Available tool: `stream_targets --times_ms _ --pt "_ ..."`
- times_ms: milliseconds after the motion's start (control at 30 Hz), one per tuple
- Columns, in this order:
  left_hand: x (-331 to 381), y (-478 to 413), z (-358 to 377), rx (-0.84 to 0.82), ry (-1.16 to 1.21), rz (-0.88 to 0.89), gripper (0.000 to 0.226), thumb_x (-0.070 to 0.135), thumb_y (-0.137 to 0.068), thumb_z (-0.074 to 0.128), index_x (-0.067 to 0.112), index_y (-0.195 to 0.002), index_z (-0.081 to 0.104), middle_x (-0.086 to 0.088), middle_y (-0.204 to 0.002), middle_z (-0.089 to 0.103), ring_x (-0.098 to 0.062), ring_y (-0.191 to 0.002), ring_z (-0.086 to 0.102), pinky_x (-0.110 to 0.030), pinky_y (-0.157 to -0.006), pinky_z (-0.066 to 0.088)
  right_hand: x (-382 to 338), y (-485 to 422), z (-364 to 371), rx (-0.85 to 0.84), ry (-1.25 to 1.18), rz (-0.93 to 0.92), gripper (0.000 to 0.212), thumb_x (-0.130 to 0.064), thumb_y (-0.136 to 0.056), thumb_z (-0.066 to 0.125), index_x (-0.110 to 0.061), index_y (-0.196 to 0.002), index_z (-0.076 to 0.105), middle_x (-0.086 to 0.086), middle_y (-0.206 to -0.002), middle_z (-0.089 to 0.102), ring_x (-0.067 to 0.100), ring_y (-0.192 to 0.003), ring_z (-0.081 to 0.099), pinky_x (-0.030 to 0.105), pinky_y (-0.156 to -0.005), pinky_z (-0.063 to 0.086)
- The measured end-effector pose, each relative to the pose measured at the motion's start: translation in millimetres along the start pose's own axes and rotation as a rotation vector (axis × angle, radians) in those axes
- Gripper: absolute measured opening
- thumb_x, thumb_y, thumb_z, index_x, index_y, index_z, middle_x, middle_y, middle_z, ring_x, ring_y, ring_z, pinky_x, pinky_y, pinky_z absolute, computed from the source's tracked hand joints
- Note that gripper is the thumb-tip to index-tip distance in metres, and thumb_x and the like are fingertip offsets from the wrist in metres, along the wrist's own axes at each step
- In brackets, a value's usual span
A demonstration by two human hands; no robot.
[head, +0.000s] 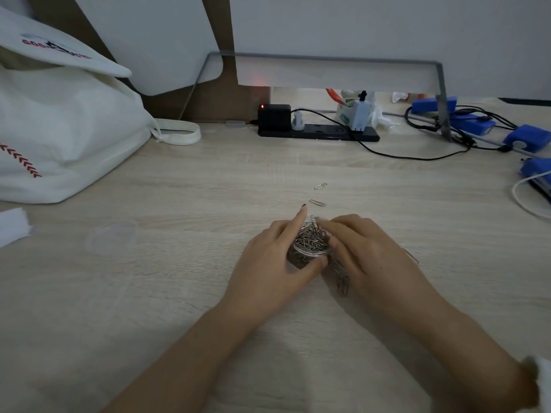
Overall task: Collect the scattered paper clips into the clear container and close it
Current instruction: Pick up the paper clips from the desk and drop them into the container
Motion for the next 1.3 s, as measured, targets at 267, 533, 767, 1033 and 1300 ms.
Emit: stream_targets --times_ms 267,533,767,1033,1300 --pt "2 2 -1 0.049 0.013 0.034 0.061 0.060 -0.077 0.051 0.040 -0.133 0.041 0.016 -0.125 0.052 -0.004 -0.115 0.051 -0.035 -0.099 0.041 -4 5 -3 -0.057 -0.165 0.046 0.031 -0.038 -0.092 0.037 -0.032 -0.116 0.057 -0.013 -0.121 0.044 -0.002 -0.111 0.042 0.013 -0.089 0.034" --pt "3 4 -5 0.065 -0.015 0.010 0.037 0.050 -0.079 0.063 0.036 -0.112 0.053 0.021 -0.116 0.054 -0.002 -0.106 0.052 -0.027 -0.093 0.041 43 15 -36 0.014 -0.119 0.284 0.035 -0.041 -0.086 0.045 -0.026 -0.116 0.054 -0.008 -0.121 0.050 -0.004 -0.106 0.045 0.020 -0.090 0.034" --pt "7 4 -5 0.054 -0.025 0.001 0.045 0.052 -0.079 0.062 0.043 -0.116 0.039 0.020 -0.116 0.056 0.000 -0.107 0.052 -0.022 -0.090 0.039 29 54 -20 -0.136 -0.060 0.345 0.083 -0.069 -0.067 0.023 -0.028 -0.138 0.029 -0.013 -0.149 0.026 0.002 -0.136 0.020 0.025 -0.113 0.016" --pt "6 4 -6 0.077 -0.007 -0.097 0.050 0.054 -0.075 0.064 0.034 -0.110 0.034 0.014 -0.115 0.058 -0.004 -0.108 0.053 -0.024 -0.085 0.040 33 55 -38 0.030 -0.175 0.319 0.060 -0.059 -0.064 0.067 -0.036 -0.116 0.048 -0.022 -0.108 0.041 -0.001 -0.097 0.049 0.017 -0.087 0.042" --pt "5 3 -6 0.102 0.028 -0.117 0.051 0.052 -0.075 0.066 0.032 -0.110 0.035 0.014 -0.114 0.057 -0.004 -0.108 0.052 -0.024 -0.086 0.040 44 54 -28 -0.131 -0.354 0.315 0.047 -0.021 -0.069 0.074 -0.044 -0.103 0.052 -0.016 -0.102 0.049 0.006 -0.086 0.053 0.013 -0.072 0.042"
Point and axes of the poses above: each hand's wrist, its own y-axis away from the middle knuckle, its own z-axis out of the palm, x = y × z, the point moved 2 cm from there along -y, towards the middle knuckle
